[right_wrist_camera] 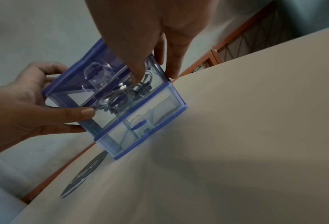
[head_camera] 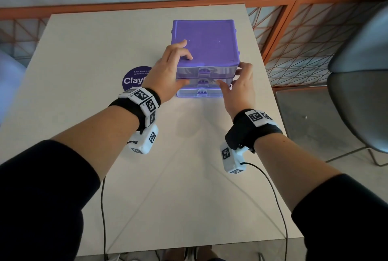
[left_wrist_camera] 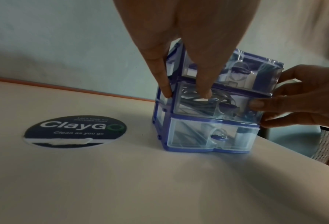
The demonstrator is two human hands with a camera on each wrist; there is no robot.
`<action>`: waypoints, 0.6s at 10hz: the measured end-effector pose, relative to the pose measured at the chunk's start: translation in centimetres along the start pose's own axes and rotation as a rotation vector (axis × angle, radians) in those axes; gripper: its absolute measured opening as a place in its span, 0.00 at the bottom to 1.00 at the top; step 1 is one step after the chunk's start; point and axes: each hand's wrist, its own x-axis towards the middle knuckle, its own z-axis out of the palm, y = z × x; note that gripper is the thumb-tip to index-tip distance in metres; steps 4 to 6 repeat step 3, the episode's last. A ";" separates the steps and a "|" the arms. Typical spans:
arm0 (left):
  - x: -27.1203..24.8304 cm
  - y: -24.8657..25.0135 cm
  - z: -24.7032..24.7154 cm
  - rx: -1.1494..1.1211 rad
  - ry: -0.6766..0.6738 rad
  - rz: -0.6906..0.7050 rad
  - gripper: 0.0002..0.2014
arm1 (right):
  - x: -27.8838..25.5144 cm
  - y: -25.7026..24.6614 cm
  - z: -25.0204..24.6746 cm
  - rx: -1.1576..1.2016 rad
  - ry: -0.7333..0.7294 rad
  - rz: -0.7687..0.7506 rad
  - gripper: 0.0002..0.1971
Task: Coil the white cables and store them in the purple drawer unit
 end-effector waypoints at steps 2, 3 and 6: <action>-0.1 0.6 -1.0 0.010 -0.070 -0.061 0.22 | -0.9 -1.1 -1.5 -0.037 -0.125 0.050 0.28; -0.1 1.6 -2.0 0.054 -0.090 -0.099 0.22 | -1.1 -1.8 -2.3 -0.125 -0.186 0.066 0.29; -0.1 1.6 -2.0 0.054 -0.090 -0.099 0.22 | -1.1 -1.8 -2.3 -0.125 -0.186 0.066 0.29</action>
